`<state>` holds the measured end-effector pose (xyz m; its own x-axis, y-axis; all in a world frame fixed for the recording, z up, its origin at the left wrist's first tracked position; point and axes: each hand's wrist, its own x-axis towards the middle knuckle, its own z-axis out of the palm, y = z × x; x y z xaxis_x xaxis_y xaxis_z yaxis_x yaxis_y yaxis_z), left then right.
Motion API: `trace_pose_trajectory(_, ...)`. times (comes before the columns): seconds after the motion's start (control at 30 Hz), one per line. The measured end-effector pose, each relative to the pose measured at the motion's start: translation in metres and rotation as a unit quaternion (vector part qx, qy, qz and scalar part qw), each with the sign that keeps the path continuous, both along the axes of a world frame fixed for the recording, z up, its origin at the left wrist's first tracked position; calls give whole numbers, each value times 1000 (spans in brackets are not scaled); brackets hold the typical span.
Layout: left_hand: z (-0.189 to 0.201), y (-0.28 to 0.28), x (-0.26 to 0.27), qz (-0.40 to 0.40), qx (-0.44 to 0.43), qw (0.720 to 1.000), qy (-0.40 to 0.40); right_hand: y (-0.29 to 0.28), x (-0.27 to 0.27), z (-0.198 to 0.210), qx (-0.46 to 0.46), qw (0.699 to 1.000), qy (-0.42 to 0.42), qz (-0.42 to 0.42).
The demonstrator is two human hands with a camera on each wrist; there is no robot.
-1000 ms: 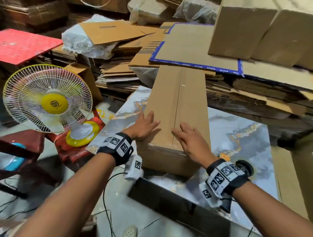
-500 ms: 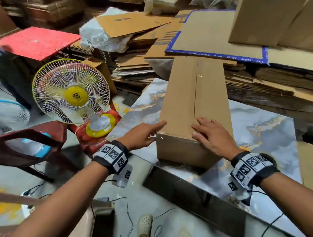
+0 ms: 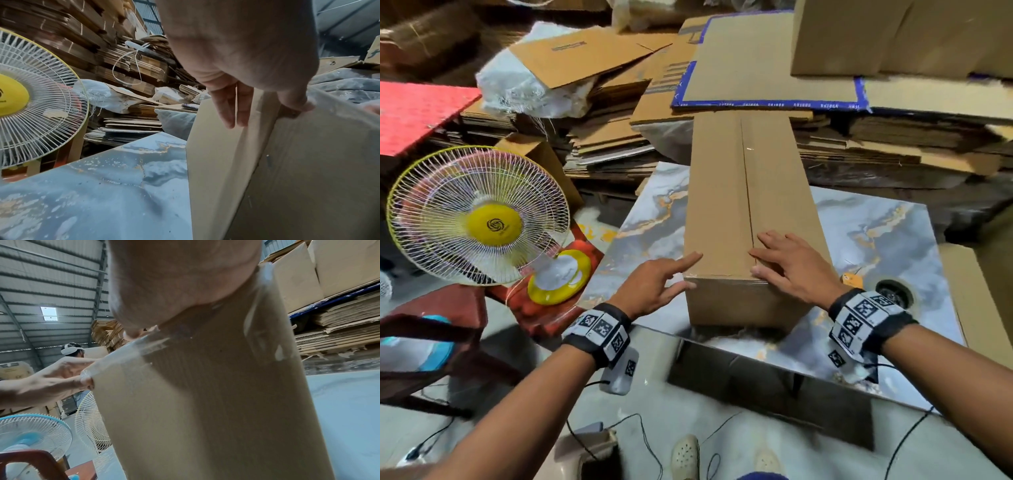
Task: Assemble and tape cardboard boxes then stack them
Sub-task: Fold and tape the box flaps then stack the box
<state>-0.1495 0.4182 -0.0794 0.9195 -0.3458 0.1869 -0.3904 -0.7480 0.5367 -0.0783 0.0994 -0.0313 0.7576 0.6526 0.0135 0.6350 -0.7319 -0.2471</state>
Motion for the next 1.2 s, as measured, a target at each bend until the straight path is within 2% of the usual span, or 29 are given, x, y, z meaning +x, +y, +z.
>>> trace_pose_trajectory(0.2, 8, 27, 45, 12, 53, 996, -73, 33, 4, -3, -18, 997, 14, -69)
trace_pose_trajectory(0.33, 9, 36, 66, -70, 99, 978, -171, 33, 5, -2, -27, 996, 10, -83)
trace_pose_trajectory(0.57, -5, 35, 70, -97, 65, 962, -247, 34, 6, -5, -16, 994, 10, -103)
trace_pose_trajectory(0.67, -5, 34, 71, -91, 62, 961, -252, 35, 5, -6, -4, 994, 7, -113)
trace_pose_trajectory(0.87, -4, 27, 61, -21, -19, 983, -183, 37, 3, -3, 8, 992, 8, -126)
trace_pose_trajectory(1.03, -3, 33, 74, -70, 35, 969, -234, 38, 2, -3, 14, 992, 5, -125)
trace_pose_trajectory(1.2, 5, 35, 76, -104, 56, 966, -231, 39, 2, -4, 6, 992, 2, -126)
